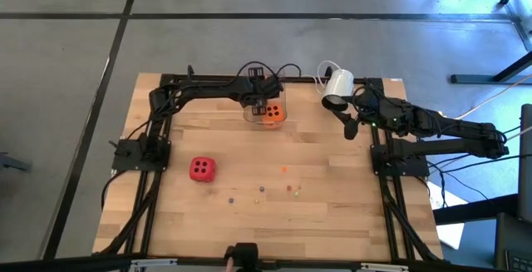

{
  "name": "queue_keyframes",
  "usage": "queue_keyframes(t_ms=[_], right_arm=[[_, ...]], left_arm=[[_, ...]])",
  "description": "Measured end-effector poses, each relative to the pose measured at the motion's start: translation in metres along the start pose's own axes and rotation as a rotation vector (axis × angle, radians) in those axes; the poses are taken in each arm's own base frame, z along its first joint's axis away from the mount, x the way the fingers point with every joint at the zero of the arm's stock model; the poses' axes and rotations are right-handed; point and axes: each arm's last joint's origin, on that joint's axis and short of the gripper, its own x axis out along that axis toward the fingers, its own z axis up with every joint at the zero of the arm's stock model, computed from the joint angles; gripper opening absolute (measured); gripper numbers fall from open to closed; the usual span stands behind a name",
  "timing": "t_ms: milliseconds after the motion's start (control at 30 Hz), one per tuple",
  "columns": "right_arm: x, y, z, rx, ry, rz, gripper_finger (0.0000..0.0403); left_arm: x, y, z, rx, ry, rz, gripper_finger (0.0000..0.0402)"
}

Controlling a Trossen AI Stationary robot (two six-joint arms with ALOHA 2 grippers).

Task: Pick & Place Dice
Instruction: Put the large orange die into the bin

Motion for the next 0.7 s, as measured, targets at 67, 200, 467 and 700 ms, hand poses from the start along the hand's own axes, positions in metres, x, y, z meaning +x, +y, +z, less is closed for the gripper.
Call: queue_keyframes(t_ms=[67, 200, 467, 700], right_arm=[[0.0000, 0.0000, 0.0000, 0.000, 0.000, 0.000, 0.0302], [-0.0001, 0.0000, 0.0000, 0.000, 0.000, 0.001, 0.0302], [0.0000, 0.0002, -0.0001, 0.000, 0.002, 0.007, 0.0302], [0.0000, 0.0002, 0.0000, 0.000, 0.002, 0.007, 0.0302]], left_arm=[[0.0000, -0.0011, 0.0002, 0.004, -0.013, -0.033, 0.0226], [0.0001, -0.0010, 0.0001, 0.053, -0.012, -0.026, 0.0226], [0.0044, -0.0033, -0.0059, 0.092, 0.022, -0.026, 0.0226], [0.0043, -0.0036, -0.0054, 0.077, 0.015, -0.031, 0.0226]])
